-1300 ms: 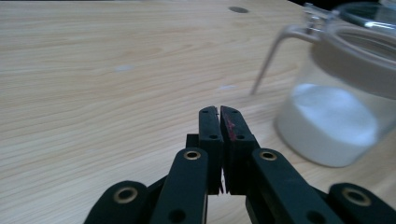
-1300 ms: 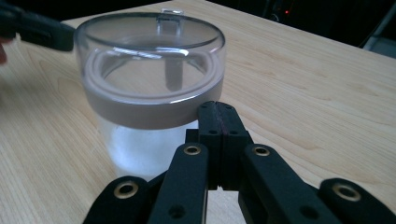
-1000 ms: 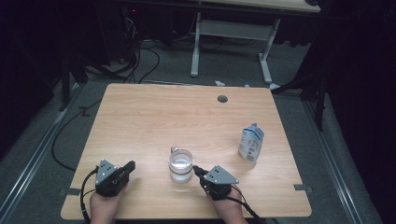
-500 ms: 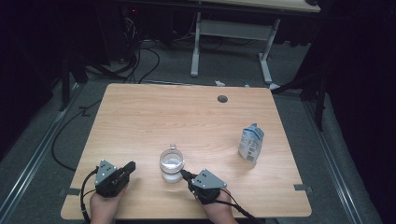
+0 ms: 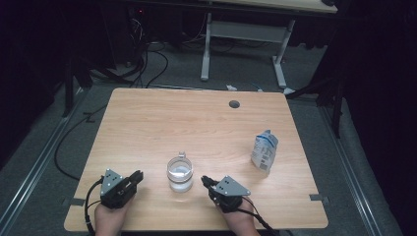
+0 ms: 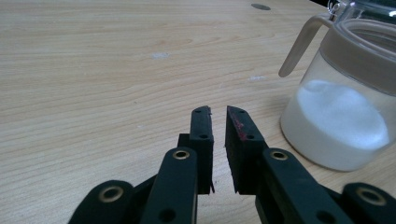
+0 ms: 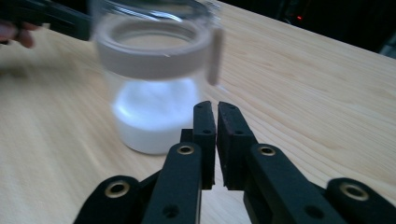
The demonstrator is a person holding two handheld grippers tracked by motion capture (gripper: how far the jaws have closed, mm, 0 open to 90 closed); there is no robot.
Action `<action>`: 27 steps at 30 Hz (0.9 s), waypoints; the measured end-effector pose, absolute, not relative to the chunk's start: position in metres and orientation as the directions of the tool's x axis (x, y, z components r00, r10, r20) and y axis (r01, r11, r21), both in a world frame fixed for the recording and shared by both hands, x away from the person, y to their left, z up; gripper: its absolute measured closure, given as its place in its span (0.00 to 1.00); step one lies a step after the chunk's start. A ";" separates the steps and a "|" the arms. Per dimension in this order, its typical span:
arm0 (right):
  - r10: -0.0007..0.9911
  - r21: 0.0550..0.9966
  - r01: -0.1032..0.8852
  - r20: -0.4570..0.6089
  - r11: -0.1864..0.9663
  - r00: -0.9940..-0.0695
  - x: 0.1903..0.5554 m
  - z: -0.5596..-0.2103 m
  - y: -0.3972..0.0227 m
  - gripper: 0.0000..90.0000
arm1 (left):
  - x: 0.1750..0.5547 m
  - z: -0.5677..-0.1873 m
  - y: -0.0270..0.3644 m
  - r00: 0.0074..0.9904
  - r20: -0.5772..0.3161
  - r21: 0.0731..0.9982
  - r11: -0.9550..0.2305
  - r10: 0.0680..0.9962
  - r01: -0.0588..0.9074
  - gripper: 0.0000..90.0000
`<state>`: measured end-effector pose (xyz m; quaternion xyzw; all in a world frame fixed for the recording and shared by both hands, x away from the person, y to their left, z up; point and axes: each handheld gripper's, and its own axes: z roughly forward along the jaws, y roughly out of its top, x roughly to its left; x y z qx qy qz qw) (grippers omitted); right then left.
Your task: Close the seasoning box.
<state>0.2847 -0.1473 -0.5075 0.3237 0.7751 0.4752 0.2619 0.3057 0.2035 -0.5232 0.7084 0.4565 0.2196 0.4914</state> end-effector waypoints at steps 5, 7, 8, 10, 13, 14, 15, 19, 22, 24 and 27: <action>0.801 0.901 0.300 -0.080 0.312 -0.593 0.292 -0.514 -0.181 0.86 | 0.307 -0.524 0.204 0.489 -0.125 0.897 -0.112 0.863 0.427 0.82; 0.819 0.900 0.322 -0.064 0.295 -0.571 0.295 -0.516 -0.195 0.83 | 0.308 -0.523 0.203 0.490 -0.122 0.898 -0.114 0.863 0.425 0.80; 0.831 0.897 0.336 -0.060 0.288 -0.552 0.296 -0.517 -0.204 0.82 | 0.308 -0.523 0.203 0.492 -0.116 0.898 -0.120 0.863 0.422 0.79; 0.848 0.896 0.347 -0.060 0.278 -0.527 0.296 -0.519 -0.220 0.80 | 0.309 -0.524 0.202 0.498 -0.103 0.898 -0.135 0.861 0.420 0.78; 0.871 0.900 0.359 -0.045 0.248 -0.490 0.295 -0.519 -0.246 0.78 | 0.309 -0.525 0.203 0.500 -0.103 0.895 -0.139 0.860 0.423 0.76; 0.880 0.901 0.365 -0.037 0.235 -0.474 0.293 -0.518 -0.254 0.77 | 0.308 -0.525 0.203 0.500 -0.104 0.896 -0.137 0.860 0.423 0.75; 0.888 0.902 0.367 -0.035 0.226 -0.459 0.290 -0.517 -0.262 0.76 | 0.307 -0.524 0.203 0.498 -0.103 0.897 -0.135 0.861 0.420 0.75; 0.911 0.914 0.358 -0.028 0.189 -0.411 0.274 -0.512 -0.289 0.72 | 0.305 -0.521 0.202 0.500 -0.089 0.902 -0.143 0.861 0.407 0.69; 0.918 0.918 0.348 -0.038 0.188 -0.396 0.267 -0.512 -0.294 0.68 | 0.303 -0.520 0.198 0.511 -0.052 0.904 -0.177 0.858 0.390 0.64; 0.916 0.918 0.344 -0.046 0.195 -0.398 0.269 -0.513 -0.291 0.65 | 0.302 -0.519 0.195 0.516 -0.030 0.900 -0.201 0.856 0.387 0.57; 0.913 0.917 0.344 -0.051 0.204 -0.405 0.271 -0.514 -0.287 0.63 | 0.301 -0.520 0.194 0.512 -0.021 0.899 -0.208 0.859 0.385 0.53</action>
